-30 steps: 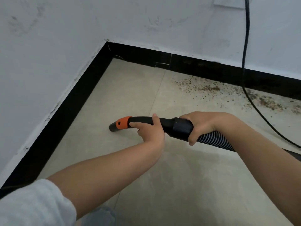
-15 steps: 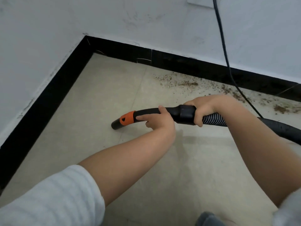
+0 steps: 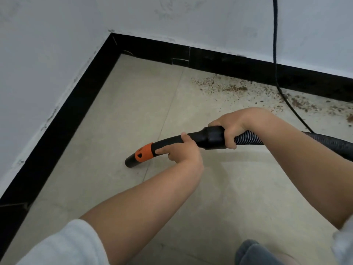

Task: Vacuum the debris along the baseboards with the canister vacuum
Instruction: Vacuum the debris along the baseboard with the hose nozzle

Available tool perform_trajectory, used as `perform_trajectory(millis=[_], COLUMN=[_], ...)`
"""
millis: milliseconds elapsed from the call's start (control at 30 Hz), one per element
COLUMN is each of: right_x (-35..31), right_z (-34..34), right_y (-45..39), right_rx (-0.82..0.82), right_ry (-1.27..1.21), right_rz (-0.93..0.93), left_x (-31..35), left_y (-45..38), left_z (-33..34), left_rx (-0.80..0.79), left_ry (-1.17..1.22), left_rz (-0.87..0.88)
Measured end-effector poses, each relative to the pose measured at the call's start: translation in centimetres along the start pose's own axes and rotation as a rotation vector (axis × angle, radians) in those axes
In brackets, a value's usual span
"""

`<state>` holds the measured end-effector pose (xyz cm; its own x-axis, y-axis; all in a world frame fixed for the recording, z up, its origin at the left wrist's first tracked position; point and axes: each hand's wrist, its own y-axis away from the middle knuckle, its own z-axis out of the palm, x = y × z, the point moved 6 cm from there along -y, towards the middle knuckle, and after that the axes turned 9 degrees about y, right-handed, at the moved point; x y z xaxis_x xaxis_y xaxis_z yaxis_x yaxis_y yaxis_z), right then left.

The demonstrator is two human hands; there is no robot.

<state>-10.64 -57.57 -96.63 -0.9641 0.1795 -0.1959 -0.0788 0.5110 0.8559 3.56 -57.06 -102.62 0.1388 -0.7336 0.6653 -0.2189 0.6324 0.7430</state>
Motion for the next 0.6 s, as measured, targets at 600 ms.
perform_trajectory(millis=[600], right_x=[1.3], right_z=[1.0], right_y=[-1.8], right_rx=[0.387], right_ry=[-0.352], right_rz=[-0.092], left_x=[7.8], left_y=[-2.6], left_z=[7.8], left_rx=[-0.398], left_ry=[-0.366], left_rz=[0.291])
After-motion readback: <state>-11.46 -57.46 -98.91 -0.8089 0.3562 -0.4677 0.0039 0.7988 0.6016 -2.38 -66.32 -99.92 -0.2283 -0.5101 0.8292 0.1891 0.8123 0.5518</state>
